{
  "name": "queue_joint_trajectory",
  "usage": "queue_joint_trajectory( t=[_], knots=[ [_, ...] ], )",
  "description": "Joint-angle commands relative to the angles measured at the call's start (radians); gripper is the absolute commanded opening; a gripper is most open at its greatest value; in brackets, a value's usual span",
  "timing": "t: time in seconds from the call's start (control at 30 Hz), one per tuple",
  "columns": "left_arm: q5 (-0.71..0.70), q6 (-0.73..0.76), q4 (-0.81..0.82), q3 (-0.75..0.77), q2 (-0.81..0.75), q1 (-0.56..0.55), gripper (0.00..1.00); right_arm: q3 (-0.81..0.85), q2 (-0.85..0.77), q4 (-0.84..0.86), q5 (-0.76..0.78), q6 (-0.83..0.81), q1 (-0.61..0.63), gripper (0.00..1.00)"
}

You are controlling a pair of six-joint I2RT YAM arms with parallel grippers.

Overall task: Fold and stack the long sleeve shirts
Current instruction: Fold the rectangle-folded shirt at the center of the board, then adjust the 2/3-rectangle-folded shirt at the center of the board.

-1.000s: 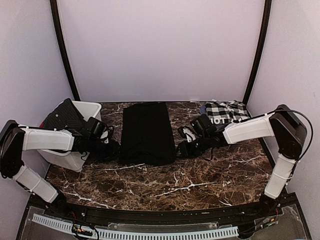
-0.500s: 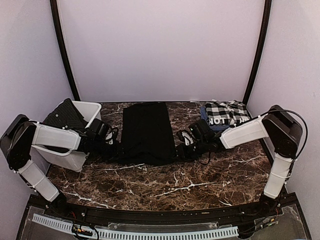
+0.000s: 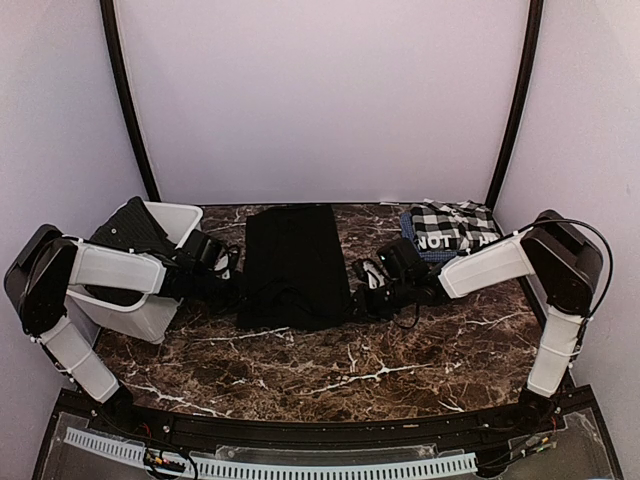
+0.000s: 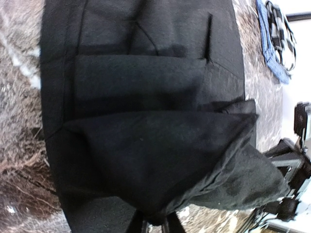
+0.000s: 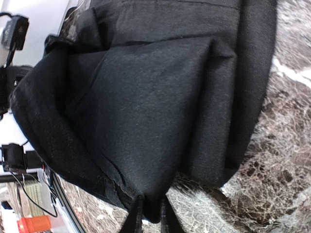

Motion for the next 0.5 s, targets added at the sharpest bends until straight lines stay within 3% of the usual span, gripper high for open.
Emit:
queue_joint_trajectory(
  t=[0.0,0.07,0.47],
  knots=[
    [-0.015,0.003,0.006,0.020,-0.024,-0.006,0.02,0.015,-0.017,0.037,-0.009,0.011,0.005,0.04],
    [-0.025,0.004,-0.001,0.021,-0.037,-0.006,0.00,0.027,-0.021,0.035,-0.010,0.014,0.005,0.00],
    [-0.061,0.017,-0.044,0.084,-0.064,-0.004,0.00,0.138,-0.031,0.020,0.004,0.035,-0.028,0.00]
  ],
)
